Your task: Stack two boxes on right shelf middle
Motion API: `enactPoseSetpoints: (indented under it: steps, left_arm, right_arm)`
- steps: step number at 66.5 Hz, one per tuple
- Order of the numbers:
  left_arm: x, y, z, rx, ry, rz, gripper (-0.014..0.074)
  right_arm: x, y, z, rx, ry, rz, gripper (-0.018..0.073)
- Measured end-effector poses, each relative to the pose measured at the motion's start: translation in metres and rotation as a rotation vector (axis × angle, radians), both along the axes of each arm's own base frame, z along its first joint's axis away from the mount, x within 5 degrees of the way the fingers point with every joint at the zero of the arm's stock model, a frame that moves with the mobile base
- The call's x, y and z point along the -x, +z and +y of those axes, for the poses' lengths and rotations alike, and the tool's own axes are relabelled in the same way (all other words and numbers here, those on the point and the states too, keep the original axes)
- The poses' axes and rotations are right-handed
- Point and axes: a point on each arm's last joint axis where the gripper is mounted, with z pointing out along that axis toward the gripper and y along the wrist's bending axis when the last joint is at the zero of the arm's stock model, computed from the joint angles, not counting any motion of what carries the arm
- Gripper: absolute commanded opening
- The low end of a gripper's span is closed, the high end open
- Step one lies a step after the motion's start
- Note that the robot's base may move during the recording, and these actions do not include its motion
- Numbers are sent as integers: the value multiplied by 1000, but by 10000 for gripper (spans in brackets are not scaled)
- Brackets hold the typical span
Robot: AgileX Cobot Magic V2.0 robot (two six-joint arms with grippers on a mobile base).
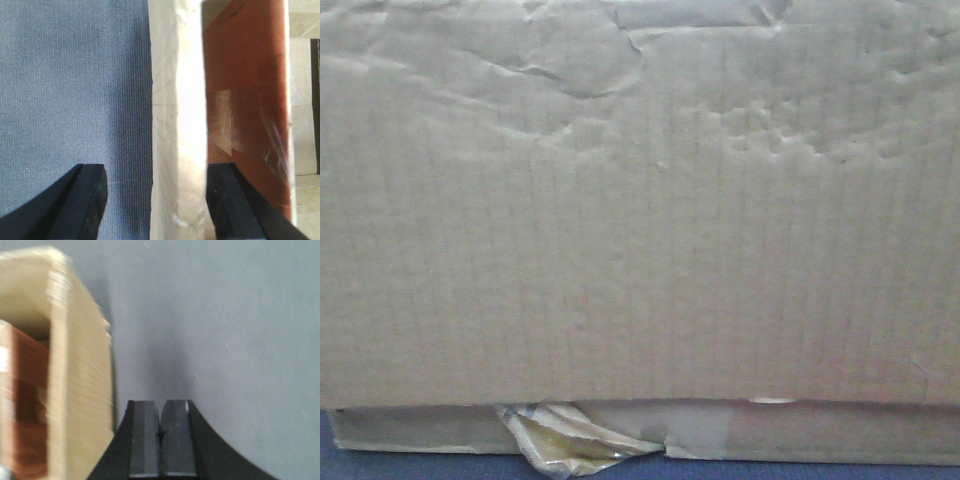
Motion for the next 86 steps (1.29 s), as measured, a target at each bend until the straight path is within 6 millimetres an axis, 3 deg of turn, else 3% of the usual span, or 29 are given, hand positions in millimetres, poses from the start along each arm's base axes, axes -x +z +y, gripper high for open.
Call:
enactPoseSetpoints:
  steps: [8, 13, 18, 27, 30, 40, 61, 86]
  left_arm:
    - [0, 0, 0, -1, 0, 2, 339]
    - [0, 0, 0, -1, 0, 2, 339]
    - [0, 0, 0, -1, 0, 2, 339]
    - [0, 0, 0, -3, 0, 1, 339]
    - [0, 0, 0, -4, 0, 0, 339]
    - [0, 0, 0, -4, 0, 0, 339]
    - [0, 0, 0, -4, 0, 0, 339]
    - [0, 0, 0, -4, 0, 0, 339]
  right_arm:
    - [-15, 3, 25, 0, 55, -5, -156]
    - [-23, -4, 38, -3, 87, 22, -110]
    - [-29, -12, 46, -8, 105, 58, 19]
    - [-37, -23, 53, -36, 111, 106, 355]
    - [-38, -24, 53, -41, 113, 110, 391]
    - [-37, -37, 56, -57, 118, 161, 375]
    - [-30, -87, 57, -39, 116, 345, 349]
    - [-30, -91, 58, -37, 119, 359, 293]
